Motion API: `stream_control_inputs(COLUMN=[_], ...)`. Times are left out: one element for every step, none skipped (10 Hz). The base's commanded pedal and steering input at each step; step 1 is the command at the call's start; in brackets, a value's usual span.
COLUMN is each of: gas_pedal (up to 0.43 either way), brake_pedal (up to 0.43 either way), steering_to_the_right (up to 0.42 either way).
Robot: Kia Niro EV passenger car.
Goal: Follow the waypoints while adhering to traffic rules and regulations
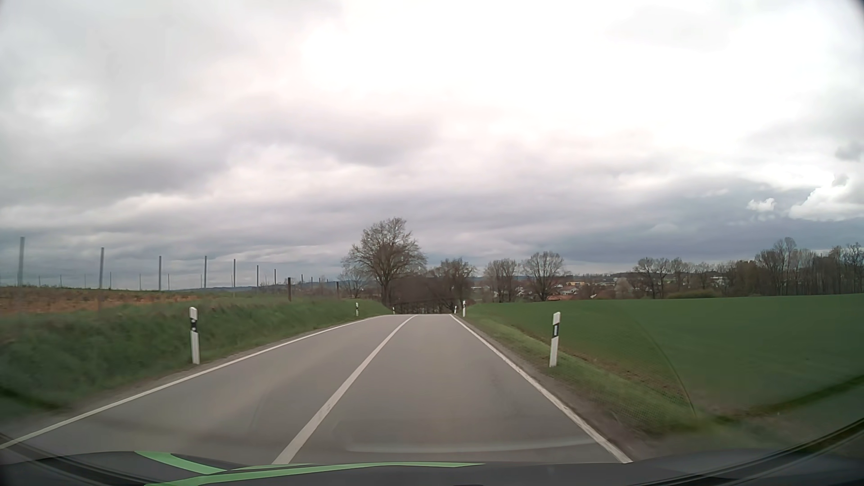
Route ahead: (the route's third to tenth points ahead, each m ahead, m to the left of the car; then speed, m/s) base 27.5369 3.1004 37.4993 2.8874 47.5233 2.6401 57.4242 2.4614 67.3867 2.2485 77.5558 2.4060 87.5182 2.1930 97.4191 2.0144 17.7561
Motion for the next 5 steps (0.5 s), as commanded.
stream_control_inputs(gas_pedal=[0.02,0.02,0.02,0.008,0.0], brake_pedal=[0.0,0.0,0.0,0.0,0.0], steering_to_the_right=[0.003,0.003,0.003,0.003,0.003])
